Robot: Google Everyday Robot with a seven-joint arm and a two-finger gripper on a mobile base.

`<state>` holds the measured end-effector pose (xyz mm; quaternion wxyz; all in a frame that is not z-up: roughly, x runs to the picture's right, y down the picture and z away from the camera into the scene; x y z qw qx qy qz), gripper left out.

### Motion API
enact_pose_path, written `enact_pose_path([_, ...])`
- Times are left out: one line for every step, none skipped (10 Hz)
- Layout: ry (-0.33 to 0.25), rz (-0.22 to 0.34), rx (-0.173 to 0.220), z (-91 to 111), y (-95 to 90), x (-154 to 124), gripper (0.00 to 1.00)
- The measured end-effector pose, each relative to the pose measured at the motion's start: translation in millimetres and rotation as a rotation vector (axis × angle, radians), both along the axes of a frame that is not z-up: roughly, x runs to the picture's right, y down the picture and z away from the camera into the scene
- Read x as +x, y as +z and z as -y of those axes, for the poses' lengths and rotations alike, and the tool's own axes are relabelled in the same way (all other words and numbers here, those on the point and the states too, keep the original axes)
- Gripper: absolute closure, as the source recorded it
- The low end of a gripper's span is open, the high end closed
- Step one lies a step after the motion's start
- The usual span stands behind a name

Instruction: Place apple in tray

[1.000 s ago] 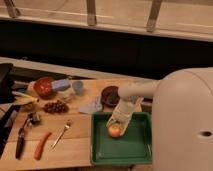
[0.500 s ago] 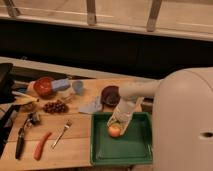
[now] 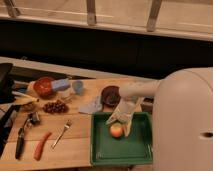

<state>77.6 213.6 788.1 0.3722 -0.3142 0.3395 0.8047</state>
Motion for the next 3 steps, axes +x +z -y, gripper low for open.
enact_pose_path([0.001,0.0,-0.001,0.1,-0.2,-0.6,0.2])
enact_pose_path([0.001,0.0,-0.001,0.0,-0.2,-0.6,0.2])
enact_pose_path([0.002,0.0,-0.001,0.2,-0.4,-0.7,0.2])
